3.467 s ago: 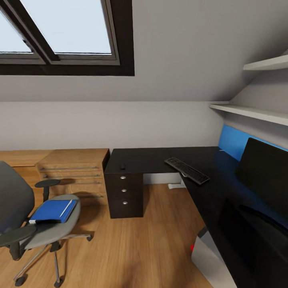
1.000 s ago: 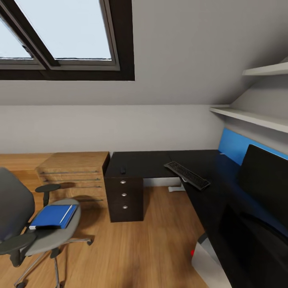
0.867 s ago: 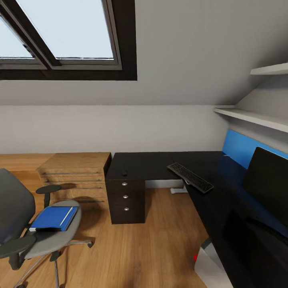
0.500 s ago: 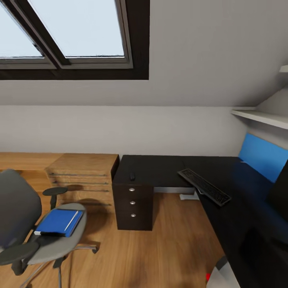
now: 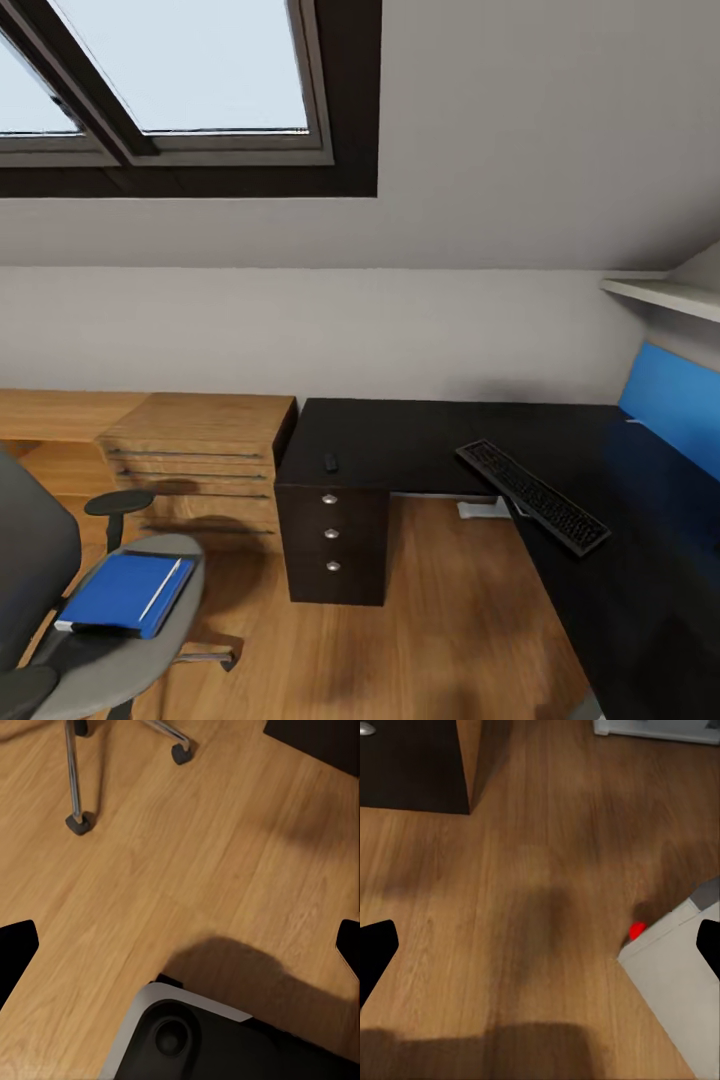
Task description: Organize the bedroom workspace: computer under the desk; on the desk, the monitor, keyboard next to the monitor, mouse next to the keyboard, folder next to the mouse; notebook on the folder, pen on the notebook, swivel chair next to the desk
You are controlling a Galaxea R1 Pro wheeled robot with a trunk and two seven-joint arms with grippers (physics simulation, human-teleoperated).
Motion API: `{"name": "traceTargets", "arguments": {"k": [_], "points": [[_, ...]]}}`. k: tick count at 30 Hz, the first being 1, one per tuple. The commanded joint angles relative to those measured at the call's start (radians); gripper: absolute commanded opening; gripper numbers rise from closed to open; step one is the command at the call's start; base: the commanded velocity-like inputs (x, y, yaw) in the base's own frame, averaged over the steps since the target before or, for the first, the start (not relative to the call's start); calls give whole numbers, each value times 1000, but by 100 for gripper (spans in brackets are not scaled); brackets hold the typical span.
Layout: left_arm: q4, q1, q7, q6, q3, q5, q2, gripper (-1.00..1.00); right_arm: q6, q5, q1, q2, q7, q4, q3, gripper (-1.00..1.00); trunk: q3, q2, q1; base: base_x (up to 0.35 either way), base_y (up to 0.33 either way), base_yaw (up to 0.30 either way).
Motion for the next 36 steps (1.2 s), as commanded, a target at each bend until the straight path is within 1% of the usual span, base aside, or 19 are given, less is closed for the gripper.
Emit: {"name": "traceTargets", "arguments": {"k": [1, 19, 27, 36], "points": [[-1, 0, -10, 1, 8, 3, 0, 100, -3, 10, -1, 0, -5, 2, -8, 100, -2, -2, 1, 335, 0, 0], [-1, 0, -10, 1, 8, 3, 0, 100, -3, 11, -1, 0, -5, 2, -8, 100, -2, -2, 1, 326, 0, 0], [-1, 0, -10, 2, 8, 3, -1, 100, -7, 11, -1, 2, -5, 2, -8, 100, -2, -2, 1, 75, 0, 0], [-1, 0, -10, 1, 8, 3, 0, 100, -14, 13, 6, -5, -5, 2, -8, 100, -2, -2, 1, 4, 0, 0]]}}
